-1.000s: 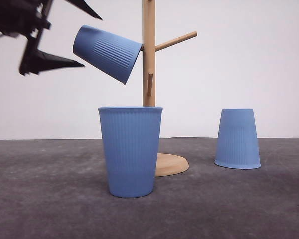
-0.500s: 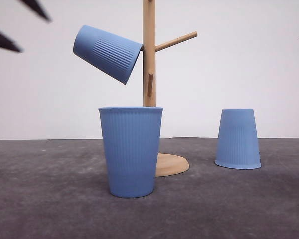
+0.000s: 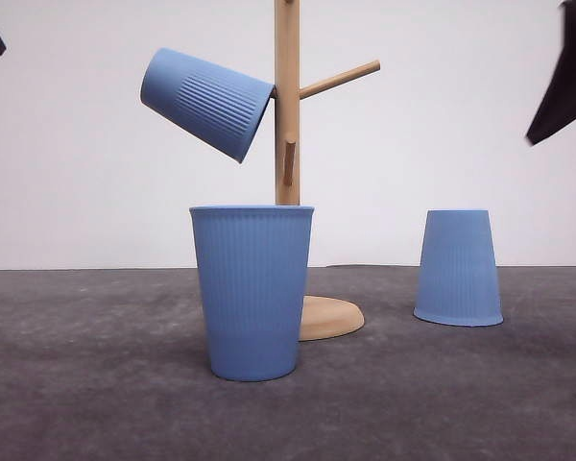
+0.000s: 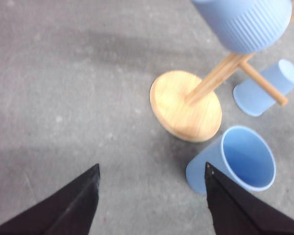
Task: Place three cups
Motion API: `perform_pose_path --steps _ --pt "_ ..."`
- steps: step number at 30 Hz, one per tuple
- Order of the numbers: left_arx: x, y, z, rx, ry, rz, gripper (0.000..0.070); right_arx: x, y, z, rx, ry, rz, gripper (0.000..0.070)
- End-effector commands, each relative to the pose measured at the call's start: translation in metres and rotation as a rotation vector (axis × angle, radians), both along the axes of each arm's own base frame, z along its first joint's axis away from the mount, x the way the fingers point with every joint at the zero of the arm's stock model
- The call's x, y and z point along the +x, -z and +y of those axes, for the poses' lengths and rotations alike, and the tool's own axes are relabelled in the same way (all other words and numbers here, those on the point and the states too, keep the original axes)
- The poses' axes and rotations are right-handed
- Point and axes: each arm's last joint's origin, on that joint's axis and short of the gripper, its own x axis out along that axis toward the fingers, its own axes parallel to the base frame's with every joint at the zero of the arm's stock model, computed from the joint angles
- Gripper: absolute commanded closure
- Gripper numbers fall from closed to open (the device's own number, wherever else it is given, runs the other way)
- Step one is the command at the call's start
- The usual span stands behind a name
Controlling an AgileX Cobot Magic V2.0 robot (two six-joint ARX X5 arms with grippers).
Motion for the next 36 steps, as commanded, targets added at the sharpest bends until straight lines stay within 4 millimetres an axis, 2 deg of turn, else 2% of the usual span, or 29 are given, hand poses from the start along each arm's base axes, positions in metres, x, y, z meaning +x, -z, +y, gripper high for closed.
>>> perform_pose_path --steps 1,6,13,18,22,25,32,34,36 --pt "0.001 0.0 0.0 0.015 0.011 -0.009 0.0311 0.015 -0.006 0.003 0.016 0.004 -0.001 0.0272" --pt "0.0 0.001 0.0 0.018 0.012 0.003 0.0311 0.054 -0.008 0.011 0.011 0.003 0.021 0.0117" --pt "0.0 0.001 0.0 0.032 -0.006 0.0 0.0311 0.107 0.001 0.02 0.0 -0.005 0.016 0.0076" --pt "0.0 0.001 0.0 0.034 -0.008 -0.001 0.0311 0.135 0.016 0.026 -0.029 -0.024 0.042 0.0075" --pt "0.0 0.001 0.0 0.034 -0.009 0.0 0.0311 0.15 0.033 0.029 -0.034 -0.022 0.056 0.0076" --pt "0.001 0.001 0.001 0.043 -0.022 -0.002 0.0311 0.155 0.044 0.029 -0.044 -0.019 0.077 0.0089" --pt "0.001 0.001 0.001 0.059 -0.045 -0.005 0.0311 0.156 0.049 0.03 -0.045 -0.027 0.102 0.0337" --pt "0.001 0.001 0.001 0.059 -0.046 -0.004 0.0311 0.155 0.049 0.03 -0.042 -0.031 0.111 0.0374" --pt "0.001 0.001 0.001 0.059 -0.045 -0.005 0.0311 0.153 0.048 0.03 -0.032 -0.04 0.125 0.0374"
